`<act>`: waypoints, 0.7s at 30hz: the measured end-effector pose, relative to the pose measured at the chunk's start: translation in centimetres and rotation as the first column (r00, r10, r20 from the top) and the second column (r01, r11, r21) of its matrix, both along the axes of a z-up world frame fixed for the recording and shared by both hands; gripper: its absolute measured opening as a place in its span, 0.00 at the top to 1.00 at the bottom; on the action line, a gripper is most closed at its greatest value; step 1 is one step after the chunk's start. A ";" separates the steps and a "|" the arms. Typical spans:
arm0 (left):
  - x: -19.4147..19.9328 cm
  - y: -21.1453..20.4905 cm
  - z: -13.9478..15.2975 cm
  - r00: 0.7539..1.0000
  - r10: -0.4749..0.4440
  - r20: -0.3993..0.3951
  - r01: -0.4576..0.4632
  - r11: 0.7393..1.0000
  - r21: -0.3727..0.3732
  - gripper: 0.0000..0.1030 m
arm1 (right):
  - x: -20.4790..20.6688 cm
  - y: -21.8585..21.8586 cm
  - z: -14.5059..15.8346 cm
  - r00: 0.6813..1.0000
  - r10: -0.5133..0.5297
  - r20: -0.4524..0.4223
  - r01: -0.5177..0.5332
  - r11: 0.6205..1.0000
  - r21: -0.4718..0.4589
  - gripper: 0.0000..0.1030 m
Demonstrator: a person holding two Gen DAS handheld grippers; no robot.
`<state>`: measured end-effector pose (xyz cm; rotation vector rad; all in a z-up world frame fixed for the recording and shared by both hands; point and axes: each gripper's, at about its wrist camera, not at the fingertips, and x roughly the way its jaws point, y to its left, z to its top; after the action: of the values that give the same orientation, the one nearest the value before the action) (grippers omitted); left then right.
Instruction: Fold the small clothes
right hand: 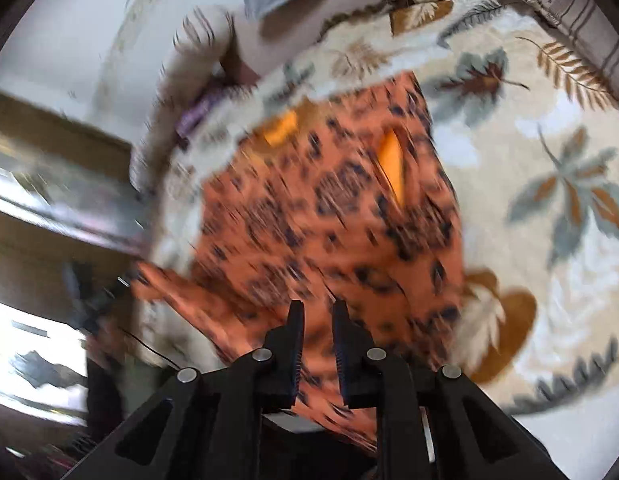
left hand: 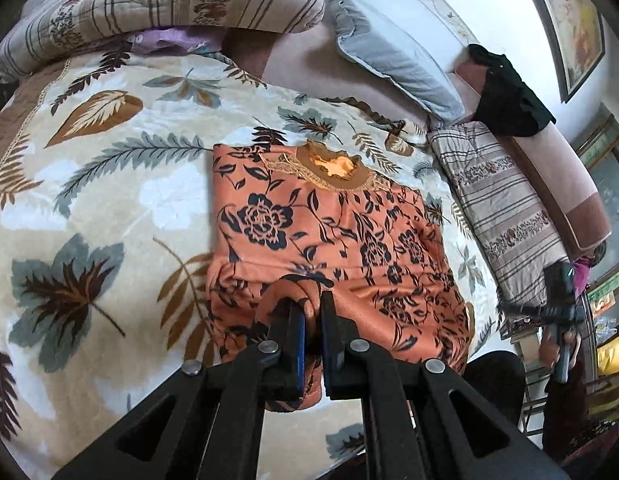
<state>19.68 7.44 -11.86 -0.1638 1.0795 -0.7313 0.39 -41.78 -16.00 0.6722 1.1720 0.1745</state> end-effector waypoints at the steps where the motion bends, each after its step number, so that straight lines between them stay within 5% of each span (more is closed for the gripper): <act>1: -0.4 0.3 -0.1 1.000 0.004 -0.004 -0.004 1.000 0.001 0.94 | -1.2 0.4 -1.2 0.999 -0.008 -0.045 0.008 1.000 0.012 0.41; 2: -0.7 0.5 -0.1 1.000 0.006 -0.008 -0.006 1.000 0.001 0.94 | -2.6 0.7 -2.5 0.997 -0.022 -0.077 0.025 0.999 0.033 0.21; 7: -2.2 1.3 0.4 1.000 -0.006 0.003 0.006 1.000 -0.007 0.94 | -7.9 2.6 -7.8 0.979 -0.075 -0.190 0.095 0.991 0.096 0.21; 12: -3.1 1.4 0.8 1.000 -0.004 0.008 0.004 1.000 -0.014 0.94 | -8.3 3.0 -13.4 0.946 -0.194 -0.259 0.224 0.970 0.091 0.21; 14: -3.3 1.6 0.9 1.000 -0.003 0.011 0.003 1.000 -0.011 0.94 | -8.4 3.4 -15.9 0.929 -0.206 -0.307 0.266 0.949 0.168 0.22; 15: -3.5 1.6 0.9 1.000 -0.003 0.012 0.003 1.000 -0.010 0.94 | -8.6 3.6 -16.4 0.929 -0.211 -0.305 0.278 0.941 0.194 0.24; 16: -3.6 1.7 0.9 1.000 -0.003 0.013 0.003 1.000 -0.009 0.94 | -8.7 3.7 -16.4 0.935 -0.218 -0.280 0.282 0.936 0.212 0.38; 17: -3.7 1.8 0.8 1.000 -0.002 0.013 0.002 1.000 -0.006 0.94 | -8.7 3.9 -15.9 0.948 -0.213 -0.238 0.265 0.941 0.211 0.62; 18: -3.8 2.0 0.7 1.000 -0.001 0.011 0.001 1.000 -0.003 0.94 | -8.8 4.1 -15.3 0.952 -0.209 -0.222 0.253 0.947 0.195 0.66; 20: -3.8 2.2 0.5 1.000 -0.002 0.006 0.002 1.000 -0.001 0.94 | -9.0 4.4 -13.6 0.965 -0.191 -0.179 0.219 0.964 0.151 0.91; 21: -3.7 2.3 0.4 1.000 -0.002 0.004 0.002 1.000 0.000 0.94 | -9.1 4.5 -12.2 0.974 -0.173 -0.145 0.192 0.972 0.132 0.91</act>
<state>15.97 9.76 -11.45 -0.1611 1.0760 -0.7334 -8.67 -37.27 -28.23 0.9282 1.2247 0.0603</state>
